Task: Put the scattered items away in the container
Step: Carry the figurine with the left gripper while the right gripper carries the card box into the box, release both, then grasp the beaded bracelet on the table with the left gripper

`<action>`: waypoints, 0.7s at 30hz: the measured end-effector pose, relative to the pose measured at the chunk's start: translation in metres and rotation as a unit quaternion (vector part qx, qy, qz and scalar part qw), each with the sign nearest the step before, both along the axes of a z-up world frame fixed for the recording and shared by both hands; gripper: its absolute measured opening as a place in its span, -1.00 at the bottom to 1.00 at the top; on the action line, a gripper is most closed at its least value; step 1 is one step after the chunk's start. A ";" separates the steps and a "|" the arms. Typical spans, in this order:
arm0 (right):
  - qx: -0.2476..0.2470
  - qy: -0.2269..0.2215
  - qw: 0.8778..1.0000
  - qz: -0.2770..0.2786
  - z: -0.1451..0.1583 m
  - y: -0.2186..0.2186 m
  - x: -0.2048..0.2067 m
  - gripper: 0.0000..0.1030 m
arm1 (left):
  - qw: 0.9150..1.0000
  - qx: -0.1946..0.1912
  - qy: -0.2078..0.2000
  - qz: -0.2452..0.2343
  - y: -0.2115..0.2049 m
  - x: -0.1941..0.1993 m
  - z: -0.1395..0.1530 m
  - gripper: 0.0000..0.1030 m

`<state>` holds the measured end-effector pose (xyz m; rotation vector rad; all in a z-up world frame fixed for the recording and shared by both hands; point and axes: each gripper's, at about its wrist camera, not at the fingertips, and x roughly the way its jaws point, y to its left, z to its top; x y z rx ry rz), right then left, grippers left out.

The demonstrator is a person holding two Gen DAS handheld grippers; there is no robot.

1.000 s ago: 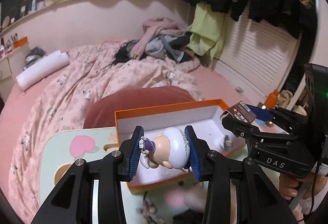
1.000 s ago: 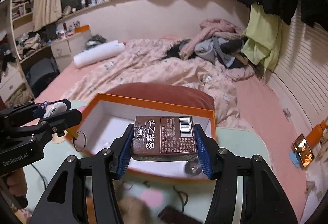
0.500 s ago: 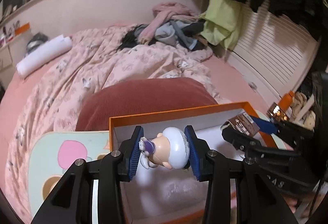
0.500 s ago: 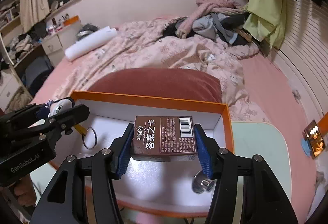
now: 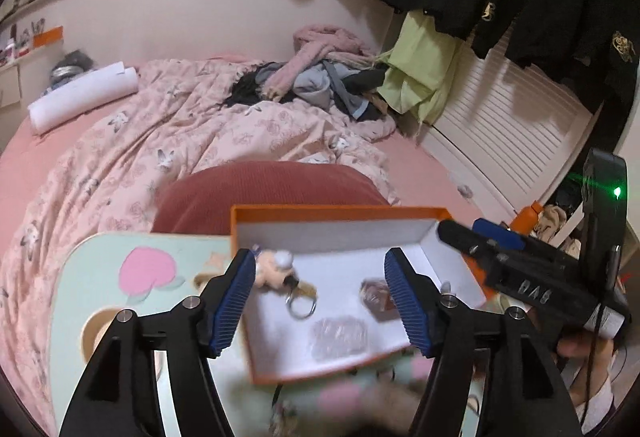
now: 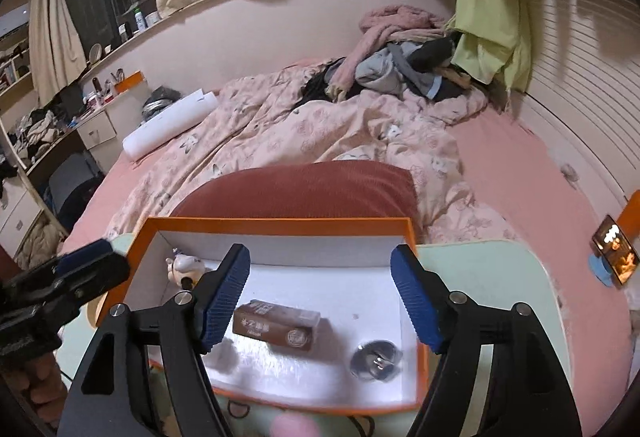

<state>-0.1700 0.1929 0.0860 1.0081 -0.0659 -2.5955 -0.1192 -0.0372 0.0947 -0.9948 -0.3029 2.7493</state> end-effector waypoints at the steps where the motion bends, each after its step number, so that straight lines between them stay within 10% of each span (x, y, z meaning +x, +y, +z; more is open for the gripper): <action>1: -0.007 0.000 1.000 0.003 0.002 0.002 0.005 0.42 | 1.000 -0.002 0.004 0.003 -0.003 0.010 -0.001 0.40; 13: 0.004 -0.046 0.999 0.024 -0.038 0.029 0.120 0.42 | 0.997 0.025 -0.077 -0.014 -0.001 0.128 -0.073 0.49; 21: 0.047 0.008 0.999 0.016 -0.046 0.035 0.175 0.44 | 0.995 -0.089 -0.034 0.024 0.028 0.152 -0.088 0.55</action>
